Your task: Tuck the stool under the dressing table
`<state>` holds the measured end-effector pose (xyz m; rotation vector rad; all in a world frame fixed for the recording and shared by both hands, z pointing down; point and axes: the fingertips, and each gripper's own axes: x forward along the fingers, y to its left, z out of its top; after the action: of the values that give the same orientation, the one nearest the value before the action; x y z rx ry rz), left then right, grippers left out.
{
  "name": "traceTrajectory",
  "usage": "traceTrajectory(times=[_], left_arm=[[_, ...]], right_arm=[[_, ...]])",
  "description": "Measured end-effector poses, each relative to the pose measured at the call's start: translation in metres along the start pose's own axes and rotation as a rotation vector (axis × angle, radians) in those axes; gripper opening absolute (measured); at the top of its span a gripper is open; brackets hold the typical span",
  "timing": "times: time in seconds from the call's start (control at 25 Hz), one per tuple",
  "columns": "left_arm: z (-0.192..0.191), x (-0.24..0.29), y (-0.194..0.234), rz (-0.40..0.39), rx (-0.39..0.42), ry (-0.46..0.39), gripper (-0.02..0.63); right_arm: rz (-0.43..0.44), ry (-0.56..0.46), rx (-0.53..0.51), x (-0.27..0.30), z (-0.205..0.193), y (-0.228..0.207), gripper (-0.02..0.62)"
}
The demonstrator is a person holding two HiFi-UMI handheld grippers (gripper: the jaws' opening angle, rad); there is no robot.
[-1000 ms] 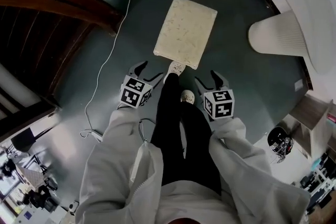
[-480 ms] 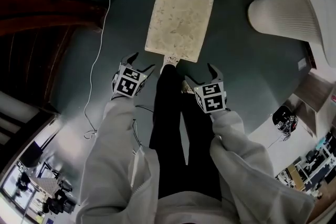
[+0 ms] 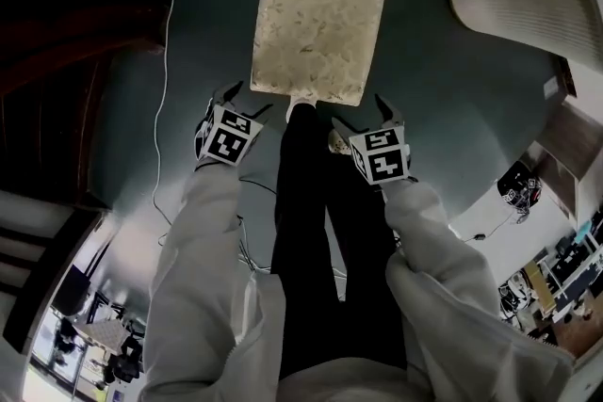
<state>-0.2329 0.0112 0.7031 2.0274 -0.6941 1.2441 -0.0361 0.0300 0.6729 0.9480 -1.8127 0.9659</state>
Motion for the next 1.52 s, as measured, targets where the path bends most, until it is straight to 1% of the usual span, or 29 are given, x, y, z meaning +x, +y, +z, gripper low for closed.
traceTrajectory(times=[0.16,0.24,0.36,0.48,0.6,0.84,1.08,1.24,1.52], left_arm=[[0.000,0.014,0.011,-0.003,0.045,0.013,0.322],[0.001,0.019,0.011,-0.015,0.071,0.027,0.322],[0.007,0.028,0.008,-0.033,0.133,0.031,0.322],[0.014,0.033,0.008,-0.013,0.172,0.043,0.321],[0.015,0.033,0.010,0.007,0.177,0.053,0.321],[0.016,0.032,0.011,0.012,0.188,0.083,0.319],[0.017,0.032,0.011,-0.001,0.193,0.109,0.318],[0.018,0.032,0.009,-0.003,0.205,0.111,0.314],[0.038,0.039,0.015,0.005,0.242,0.108,0.311]], right_arm=[[0.006,0.018,0.003,0.020,0.005,-0.001,0.497],[-0.006,0.020,0.004,0.027,0.006,-0.001,0.507],[-0.028,0.034,0.012,0.038,0.007,-0.003,0.524],[-0.027,0.053,0.030,0.047,0.007,-0.002,0.531],[-0.047,0.057,0.050,0.049,0.011,-0.005,0.512],[-0.061,0.072,0.054,0.048,0.011,-0.004,0.498],[-0.066,0.068,0.058,0.047,0.011,-0.004,0.492],[-0.074,0.062,0.063,0.046,0.009,-0.004,0.489],[-0.091,0.052,0.098,0.046,0.017,-0.018,0.486]])
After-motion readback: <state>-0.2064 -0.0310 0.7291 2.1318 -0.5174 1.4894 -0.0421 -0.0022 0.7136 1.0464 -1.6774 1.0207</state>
